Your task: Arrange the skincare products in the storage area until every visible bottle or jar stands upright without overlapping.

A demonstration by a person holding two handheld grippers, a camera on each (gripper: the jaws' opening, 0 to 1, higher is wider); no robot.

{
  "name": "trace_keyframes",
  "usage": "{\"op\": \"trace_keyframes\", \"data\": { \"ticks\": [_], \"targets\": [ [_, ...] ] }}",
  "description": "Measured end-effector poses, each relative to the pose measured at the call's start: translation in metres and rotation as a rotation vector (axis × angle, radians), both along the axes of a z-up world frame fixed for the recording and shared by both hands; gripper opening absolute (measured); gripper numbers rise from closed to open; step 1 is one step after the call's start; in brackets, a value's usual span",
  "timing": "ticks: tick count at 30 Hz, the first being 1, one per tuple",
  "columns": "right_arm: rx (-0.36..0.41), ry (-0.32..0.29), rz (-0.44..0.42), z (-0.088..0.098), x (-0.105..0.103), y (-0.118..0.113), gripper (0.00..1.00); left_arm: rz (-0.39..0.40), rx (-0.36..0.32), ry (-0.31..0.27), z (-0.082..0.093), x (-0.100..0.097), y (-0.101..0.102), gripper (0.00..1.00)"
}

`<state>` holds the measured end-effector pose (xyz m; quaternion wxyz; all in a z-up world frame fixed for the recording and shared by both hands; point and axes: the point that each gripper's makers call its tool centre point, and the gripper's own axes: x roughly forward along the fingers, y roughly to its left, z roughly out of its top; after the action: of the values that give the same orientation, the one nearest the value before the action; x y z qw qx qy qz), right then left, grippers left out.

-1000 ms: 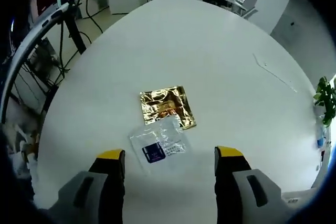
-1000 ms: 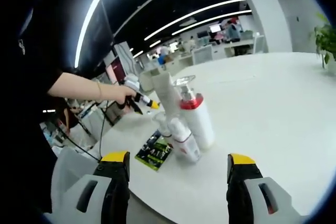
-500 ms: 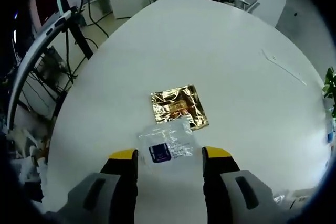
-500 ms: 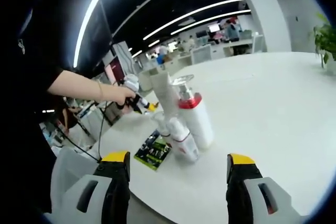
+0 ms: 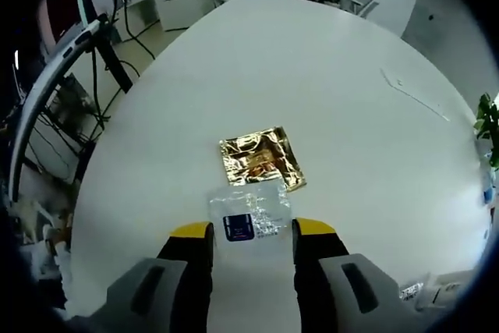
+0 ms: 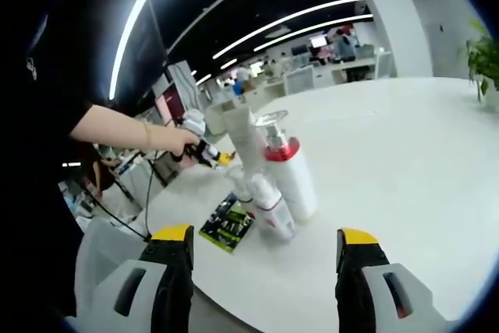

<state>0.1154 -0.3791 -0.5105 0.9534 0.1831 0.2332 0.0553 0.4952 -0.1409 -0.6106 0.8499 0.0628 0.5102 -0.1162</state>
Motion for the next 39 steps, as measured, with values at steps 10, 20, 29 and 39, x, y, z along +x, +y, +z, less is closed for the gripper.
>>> {"op": "trace_keyframes", "data": {
  "ticks": [10, 20, 29, 39],
  "targets": [
    [-0.002, -0.004, 0.002, 0.001, 0.000, 0.001, 0.78, -0.030, -0.006, -0.010, 0.007, -0.018, -0.006, 0.34],
    [-0.012, -0.007, 0.011, 0.002, 0.001, 0.001, 0.78, -0.091, -0.052, -0.019, 0.019, -0.036, -0.012, 0.34],
    [-0.016, -0.023, 0.028, 0.005, 0.002, 0.006, 0.79, -0.141, -0.095, -0.032, 0.027, -0.060, -0.006, 0.34],
    [-0.035, -0.028, 0.053, 0.006, 0.001, 0.011, 0.79, -0.152, -0.148, -0.022, 0.032, -0.082, -0.009, 0.34]
  ]
}}
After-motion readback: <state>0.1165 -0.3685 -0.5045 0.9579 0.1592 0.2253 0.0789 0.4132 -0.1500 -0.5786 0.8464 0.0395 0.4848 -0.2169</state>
